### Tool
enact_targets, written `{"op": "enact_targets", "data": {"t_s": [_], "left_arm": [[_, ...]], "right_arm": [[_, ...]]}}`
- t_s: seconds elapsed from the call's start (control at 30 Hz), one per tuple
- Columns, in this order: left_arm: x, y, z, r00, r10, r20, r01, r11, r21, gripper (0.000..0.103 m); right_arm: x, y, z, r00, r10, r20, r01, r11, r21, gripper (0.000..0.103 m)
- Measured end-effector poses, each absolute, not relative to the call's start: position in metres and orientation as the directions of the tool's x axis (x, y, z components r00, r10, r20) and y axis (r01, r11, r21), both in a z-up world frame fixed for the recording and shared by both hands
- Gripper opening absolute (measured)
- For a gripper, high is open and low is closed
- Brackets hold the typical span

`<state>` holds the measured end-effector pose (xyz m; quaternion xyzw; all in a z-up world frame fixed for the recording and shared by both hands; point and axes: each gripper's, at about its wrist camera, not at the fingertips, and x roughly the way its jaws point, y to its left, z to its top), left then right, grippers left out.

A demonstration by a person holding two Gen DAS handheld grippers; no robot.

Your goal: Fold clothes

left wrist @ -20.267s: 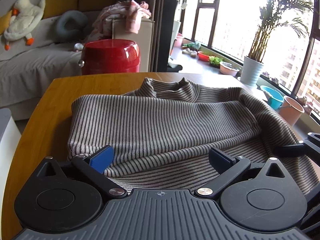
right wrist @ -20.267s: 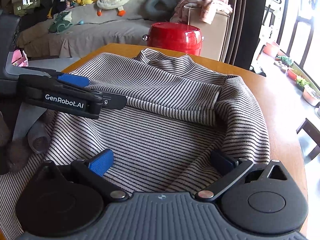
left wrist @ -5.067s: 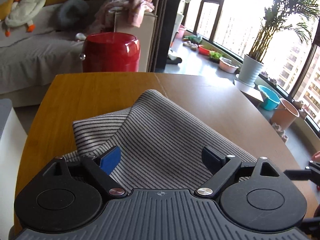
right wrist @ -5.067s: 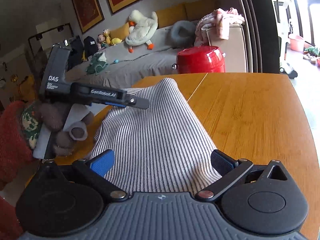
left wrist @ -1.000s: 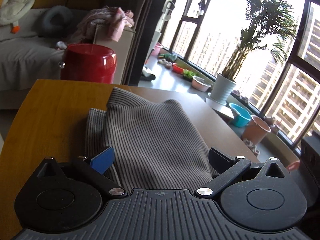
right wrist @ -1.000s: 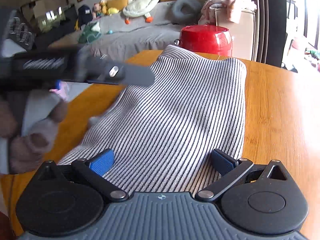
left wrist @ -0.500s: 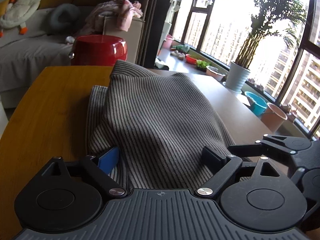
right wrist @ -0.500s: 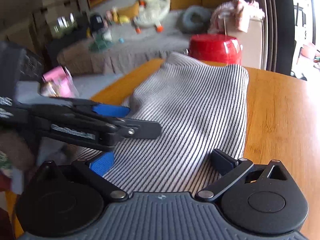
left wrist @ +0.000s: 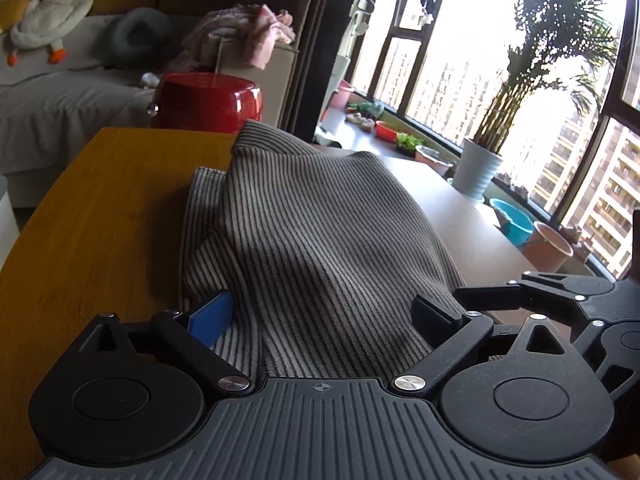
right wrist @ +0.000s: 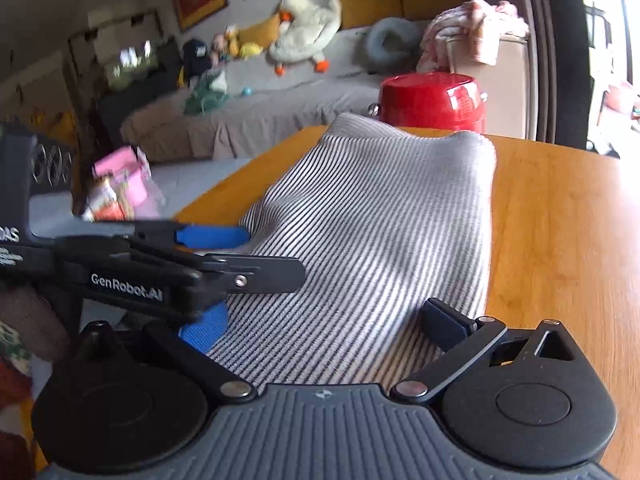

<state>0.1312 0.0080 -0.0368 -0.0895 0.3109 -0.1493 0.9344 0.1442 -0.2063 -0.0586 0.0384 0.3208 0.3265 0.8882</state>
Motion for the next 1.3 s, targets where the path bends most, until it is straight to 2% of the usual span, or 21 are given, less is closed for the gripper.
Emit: {"op": "enact_targets", "data": {"t_s": [0.07, 0.17, 0.27, 0.3, 0.33, 0.4, 0.43, 0.47, 0.5, 0.6, 0.7, 0.77, 0.83, 0.9, 0.93, 0.97, 1.0, 1.07, 1.13, 1.2, 1.3], "left_arm": [[0.129, 0.006, -0.036, 0.768, -0.319, -0.555, 0.210, 0.945, -0.252, 0.100], [0.127, 0.008, -0.037, 0.773, -0.295, -0.562, 0.181, 0.951, -0.251, 0.100], [0.127, 0.010, -0.036, 0.769, -0.302, -0.563, 0.188, 0.949, -0.252, 0.099], [0.127, 0.010, -0.036, 0.767, -0.304, -0.565, 0.195, 0.949, -0.247, 0.098], [0.127, 0.010, -0.036, 0.765, -0.304, -0.567, 0.200, 0.950, -0.240, 0.097], [0.127, 0.012, -0.033, 0.766, -0.298, -0.570, 0.206, 0.953, -0.222, 0.084], [0.128, 0.014, -0.030, 0.765, -0.297, -0.571, 0.208, 0.954, -0.217, 0.078], [0.127, 0.017, -0.026, 0.766, -0.293, -0.572, 0.209, 0.955, -0.210, 0.065], [0.125, 0.020, -0.021, 0.769, -0.287, -0.571, 0.208, 0.957, -0.201, 0.058], [0.116, 0.032, -0.002, 0.784, -0.264, -0.562, 0.211, 0.964, -0.159, 0.057], [0.098, 0.047, 0.017, 0.804, -0.249, -0.540, 0.224, 0.968, -0.114, 0.061], [0.090, 0.055, 0.025, 0.809, -0.254, -0.530, 0.231, 0.967, -0.111, 0.064], [0.083, 0.060, 0.029, 0.809, -0.261, -0.527, 0.242, 0.964, -0.105, 0.065], [0.076, 0.061, 0.030, 0.803, -0.273, -0.530, 0.268, 0.959, -0.090, 0.068], [0.072, 0.061, 0.031, 0.799, -0.280, -0.533, 0.282, 0.956, -0.081, 0.069], [0.069, 0.061, 0.031, 0.794, -0.287, -0.535, 0.296, 0.952, -0.072, 0.071], [0.063, 0.061, 0.031, 0.789, -0.305, -0.534, 0.323, 0.944, -0.063, 0.074], [0.049, 0.059, 0.032, 0.773, -0.355, -0.526, 0.391, 0.919, -0.044, 0.081], [0.038, 0.055, 0.031, 0.750, -0.402, -0.525, 0.461, 0.887, -0.021, 0.087], [0.030, 0.049, 0.026, 0.729, -0.433, -0.529, 0.519, 0.855, 0.015, 0.093], [0.031, 0.029, 0.009, 0.720, -0.427, -0.548, 0.568, 0.815, 0.112, 0.095]], "right_arm": [[0.143, -0.213, -0.060, 0.585, 0.608, -0.537, -0.536, 0.786, 0.307, 0.103], [0.141, -0.200, -0.057, 0.595, 0.554, -0.582, -0.544, 0.811, 0.216, 0.101], [0.129, -0.185, -0.042, 0.613, 0.507, -0.606, -0.590, 0.804, 0.075, 0.077], [0.123, -0.185, -0.036, 0.616, 0.506, -0.604, -0.600, 0.798, 0.057, 0.060], [0.118, -0.187, -0.032, 0.616, 0.503, -0.606, -0.602, 0.797, 0.051, 0.050], [0.108, -0.190, -0.027, 0.601, 0.499, -0.625, -0.608, 0.793, 0.048, 0.046], [0.105, -0.190, -0.033, 0.581, 0.491, -0.649, -0.615, 0.787, 0.046, 0.047], [0.100, -0.191, -0.039, 0.586, 0.482, -0.652, -0.621, 0.784, 0.022, 0.047], [0.096, -0.192, -0.040, 0.596, 0.480, -0.644, -0.627, 0.779, 0.000, 0.047], [0.082, -0.192, -0.019, 0.575, 0.535, -0.619, -0.681, 0.732, 0.000, 0.048], [0.047, -0.181, -0.005, 0.517, 0.621, -0.589, -0.795, 0.603, -0.063, 0.076], [0.029, -0.164, -0.019, 0.468, 0.619, -0.631, -0.848, 0.516, -0.123, 0.076], [0.012, -0.146, -0.043, 0.500, 0.568, -0.654, -0.857, 0.432, -0.280, 0.076], [-0.004, -0.136, -0.057, 0.585, 0.554, -0.592, -0.810, 0.364, -0.460, 0.077], [-0.002, -0.134, -0.057, 0.592, 0.548, -0.591, -0.805, 0.367, -0.466, 0.076], [0.006, -0.134, -0.054, 0.574, 0.544, -0.612, -0.819, 0.402, -0.410, 0.070], [0.014, -0.135, -0.051, 0.554, 0.542, -0.632, -0.828, 0.437, -0.352, 0.047], [0.037, -0.141, -0.042, 0.495, 0.555, -0.669, -0.832, 0.525, -0.180, 0.044], [0.070, -0.162, -0.029, 0.397, 0.616, -0.680, -0.779, 0.618, 0.106, 0.036], [0.097, -0.183, -0.029, 0.314, 0.679, -0.664, -0.674, 0.652, 0.347, 0.035], [0.113, -0.199, -0.036, 0.258, 0.731, -0.632, -0.588, 0.637, 0.498, 0.034]]}}
